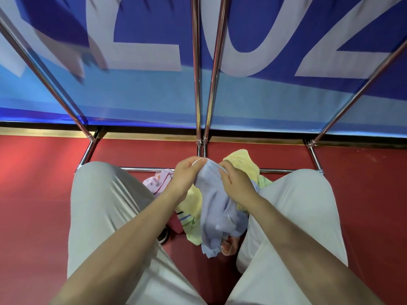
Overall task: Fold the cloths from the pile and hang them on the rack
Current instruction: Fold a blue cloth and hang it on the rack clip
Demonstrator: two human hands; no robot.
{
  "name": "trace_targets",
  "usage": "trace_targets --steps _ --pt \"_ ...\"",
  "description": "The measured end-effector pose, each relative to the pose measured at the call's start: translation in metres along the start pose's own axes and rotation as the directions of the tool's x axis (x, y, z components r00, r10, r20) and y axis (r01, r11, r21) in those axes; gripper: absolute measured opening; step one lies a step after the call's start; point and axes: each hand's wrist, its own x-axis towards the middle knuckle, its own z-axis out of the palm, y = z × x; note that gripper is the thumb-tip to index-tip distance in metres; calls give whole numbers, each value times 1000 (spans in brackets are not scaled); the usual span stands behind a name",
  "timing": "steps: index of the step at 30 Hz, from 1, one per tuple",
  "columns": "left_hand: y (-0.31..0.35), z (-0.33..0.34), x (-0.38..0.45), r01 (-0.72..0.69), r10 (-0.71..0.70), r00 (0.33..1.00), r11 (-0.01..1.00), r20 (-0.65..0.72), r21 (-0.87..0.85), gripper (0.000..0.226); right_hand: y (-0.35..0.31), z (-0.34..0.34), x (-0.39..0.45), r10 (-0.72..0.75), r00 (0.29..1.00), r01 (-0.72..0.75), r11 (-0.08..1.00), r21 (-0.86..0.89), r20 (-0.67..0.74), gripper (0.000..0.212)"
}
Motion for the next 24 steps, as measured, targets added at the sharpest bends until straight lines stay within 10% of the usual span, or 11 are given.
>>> trace_targets --steps 16,24 --pt "27 -57 18 -2 -139 884 954 -447 -301 13 35 -9 -3 308 951 -289 893 346 -1 29" --pt "23 -68 21 52 -234 814 941 -532 -334 9 40 -34 4 518 854 -143 342 929 -59 8"
